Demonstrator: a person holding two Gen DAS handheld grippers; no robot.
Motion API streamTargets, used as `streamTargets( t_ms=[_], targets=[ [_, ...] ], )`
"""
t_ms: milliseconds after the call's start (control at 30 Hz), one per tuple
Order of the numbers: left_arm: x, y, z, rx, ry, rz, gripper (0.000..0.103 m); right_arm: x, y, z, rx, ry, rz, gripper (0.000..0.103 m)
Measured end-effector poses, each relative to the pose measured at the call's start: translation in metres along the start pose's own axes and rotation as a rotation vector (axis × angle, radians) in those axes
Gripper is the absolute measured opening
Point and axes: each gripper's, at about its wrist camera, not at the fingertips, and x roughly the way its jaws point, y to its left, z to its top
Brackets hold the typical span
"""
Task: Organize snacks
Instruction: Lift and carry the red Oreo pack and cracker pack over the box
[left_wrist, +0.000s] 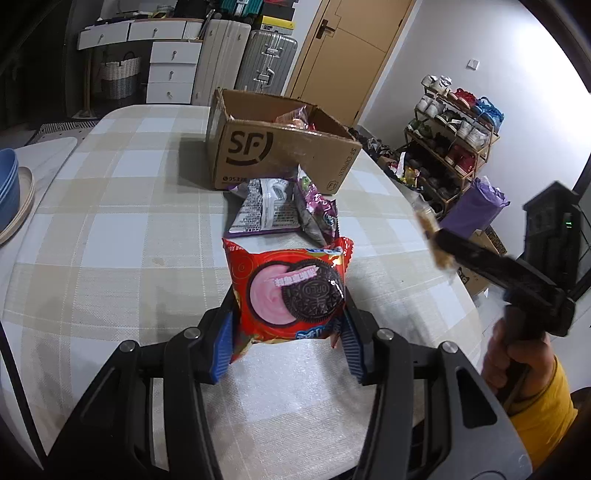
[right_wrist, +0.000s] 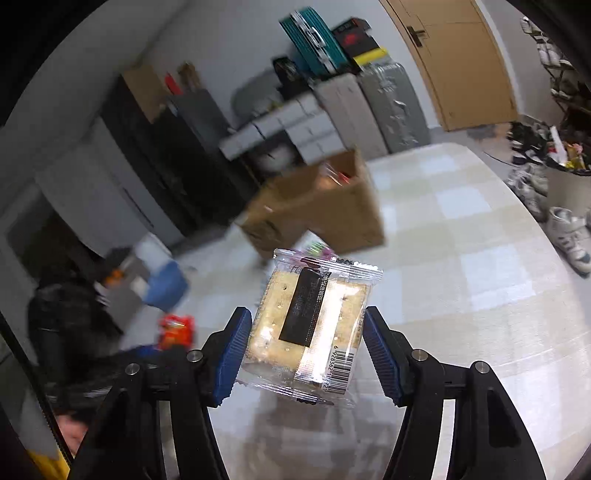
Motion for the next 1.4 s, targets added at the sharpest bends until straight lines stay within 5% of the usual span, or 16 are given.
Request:
streamTargets(
  t_ms=[300,767,1100,1400],
  targets=[
    [-0.021,-0.004,-0.001,-0.012,-0.012,-0.015,0.046,-0.028,0.030,-0.008,-0.018,-0.042,0.152,0.063],
    [-0.035,-0.003,0.003,-0.009,-0.018,-0.016,0.046,-0.030,0.035,-0.009,-0.084,-0.048,0.133,0.063],
    [-0.031,0.003,0.067,-0.011,-0.066,-0.019,0.046,-0.019,0.044,0.053,-0.177,-0.084,0.134,0.063],
    [-0.015,0.007,0.156,0.031,-0.124,0.008,0.046,0.012,0.050,0.130,-0.238,-0.099,0.114,0.063]
  ],
)
